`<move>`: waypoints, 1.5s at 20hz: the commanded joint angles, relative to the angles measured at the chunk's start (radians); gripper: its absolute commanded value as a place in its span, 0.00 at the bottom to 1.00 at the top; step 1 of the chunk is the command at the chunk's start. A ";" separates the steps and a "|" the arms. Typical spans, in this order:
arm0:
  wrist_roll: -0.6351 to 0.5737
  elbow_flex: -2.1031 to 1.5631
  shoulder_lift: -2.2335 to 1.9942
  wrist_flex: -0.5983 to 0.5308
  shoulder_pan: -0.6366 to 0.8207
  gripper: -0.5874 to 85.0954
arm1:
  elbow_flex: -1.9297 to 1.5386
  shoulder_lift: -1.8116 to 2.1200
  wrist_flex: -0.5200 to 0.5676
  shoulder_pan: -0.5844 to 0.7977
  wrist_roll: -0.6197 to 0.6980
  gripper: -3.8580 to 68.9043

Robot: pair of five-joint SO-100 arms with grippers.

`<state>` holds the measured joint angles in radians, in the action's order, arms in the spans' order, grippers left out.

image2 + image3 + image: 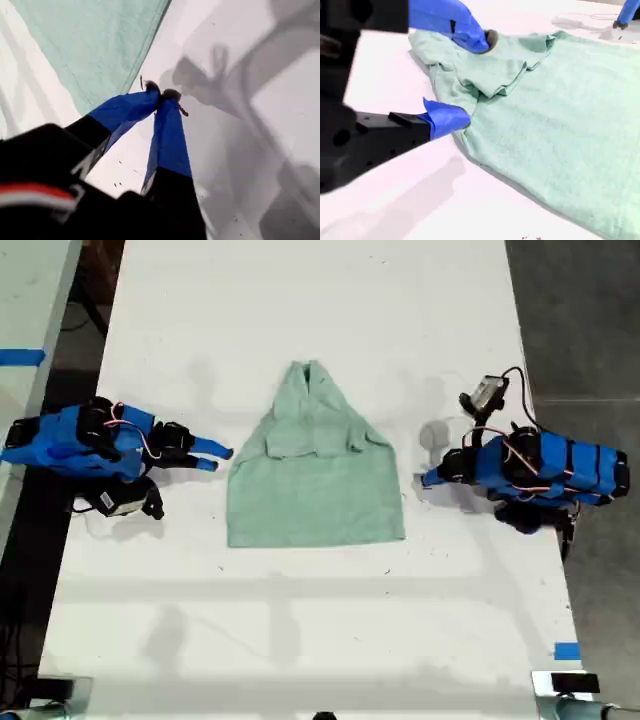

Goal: Fold t shirt

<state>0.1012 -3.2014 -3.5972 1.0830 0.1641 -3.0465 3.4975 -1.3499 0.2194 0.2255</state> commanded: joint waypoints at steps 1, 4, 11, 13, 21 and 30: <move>-0.008 -0.009 -0.005 -0.017 0.018 0.24 | -0.040 0.011 -0.005 -0.015 -0.028 0.08; -0.008 -0.009 -0.005 -0.017 0.018 0.24 | -0.038 0.011 -0.003 -0.015 -0.028 0.08; -0.008 -0.009 -0.005 -0.017 0.018 0.24 | 0.104 -0.015 -0.124 0.003 -0.069 0.06; -0.008 -0.009 -0.005 -0.017 0.018 0.24 | 0.273 -0.210 -0.146 0.006 -0.072 0.07; -0.009 -0.009 -0.005 -0.017 0.018 0.24 | 0.680 -1.078 0.173 -0.071 -0.054 0.24; -0.009 -0.009 -0.005 -0.017 0.018 0.24 | 0.834 -1.594 0.437 -0.080 0.012 0.27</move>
<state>0.1012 -3.2045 -3.5972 1.0830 0.1641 -2.2979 1.9712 -0.9465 0.1580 0.2178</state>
